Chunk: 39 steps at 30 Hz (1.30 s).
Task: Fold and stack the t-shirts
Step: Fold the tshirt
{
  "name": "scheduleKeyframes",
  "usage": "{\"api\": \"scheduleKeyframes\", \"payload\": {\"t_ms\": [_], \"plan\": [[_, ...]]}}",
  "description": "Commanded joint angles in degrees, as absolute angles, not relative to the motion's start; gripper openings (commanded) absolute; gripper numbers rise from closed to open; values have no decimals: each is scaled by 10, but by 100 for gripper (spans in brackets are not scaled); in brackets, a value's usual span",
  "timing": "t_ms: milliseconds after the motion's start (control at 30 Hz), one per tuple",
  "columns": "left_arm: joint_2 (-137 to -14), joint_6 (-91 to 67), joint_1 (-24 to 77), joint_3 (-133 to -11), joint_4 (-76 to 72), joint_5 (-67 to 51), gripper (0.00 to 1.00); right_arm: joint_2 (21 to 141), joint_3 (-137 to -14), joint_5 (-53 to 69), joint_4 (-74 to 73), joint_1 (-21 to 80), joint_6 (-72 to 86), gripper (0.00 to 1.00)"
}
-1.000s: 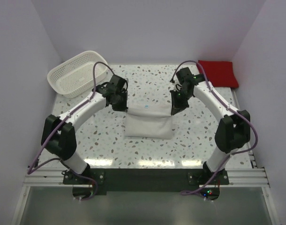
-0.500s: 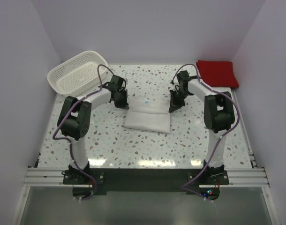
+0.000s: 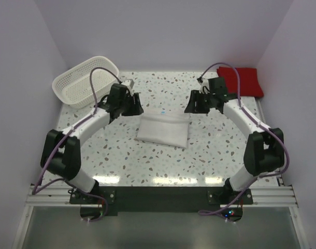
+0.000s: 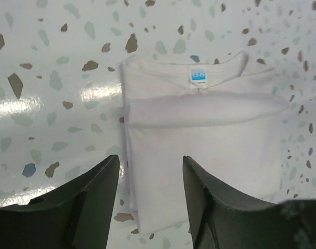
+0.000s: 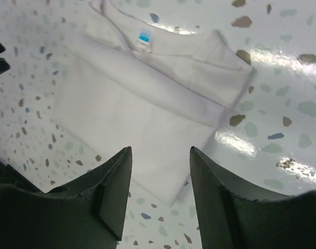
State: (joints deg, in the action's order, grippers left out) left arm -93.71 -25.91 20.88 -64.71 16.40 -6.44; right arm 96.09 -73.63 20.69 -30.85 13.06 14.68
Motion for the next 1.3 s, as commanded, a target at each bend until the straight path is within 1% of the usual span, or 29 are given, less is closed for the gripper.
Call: {"api": "scheduleKeyframes", "payload": {"t_ms": [0, 33, 100, 133, 167, 200, 267, 300, 400, 633, 733, 800, 933, 1067, 1133, 1267], "plan": [[-865, -253, 223, -577, 66, -76, 55, 918, -676, 306, -178, 132, 156, 52], [-860, -253, 226, -563, 31, -89, 50, 920, -667, 344, -167, 134, 156, 50], [-867, -254, 233, -544, 11, -133, 39, 930, -651, 391, -145, 141, 156, 45], [-875, -254, 236, -542, -13, -143, 38, 946, -647, 411, -122, 141, 156, 44], [-895, -251, 243, -543, -21, -152, 34, 955, -644, 442, -112, 142, 156, 40], [-908, -249, 245, -548, -29, -173, 30, 963, -641, 452, -102, 142, 157, 38], [-945, -250, 250, -555, -58, -188, 26, 991, -640, 469, -77, 143, 157, 35], [-958, -251, 250, -567, -64, -198, 23, 1004, -649, 478, -72, 142, 155, 34], [-1010, -250, 248, -603, -84, -199, 18, 1054, -679, 486, -78, 142, 137, 33], [-1128, -254, 228, -683, -102, -209, 16, 1184, -753, 504, -62, 110, 146, 32], [-1166, -262, 214, -698, -111, -220, 15, 1236, -773, 534, -21, 86, 195, 33], [-1192, -271, 204, -706, -112, -233, 13, 1267, -786, 547, 3, 72, 232, 33], [-1223, -279, 191, -708, -119, -237, 12, 1310, -797, 577, 76, 53, 308, 37], [-1231, -300, 174, -701, -134, -257, 13, 1325, -797, 591, 130, 36, 363, 39], [-1226, -304, 170, -700, -139, -267, 16, 1319, -792, 600, 159, 37, 390, 41], [-1188, -308, 167, -704, -134, -271, 21, 1262, -775, 601, 187, 36, 419, 46]]}}
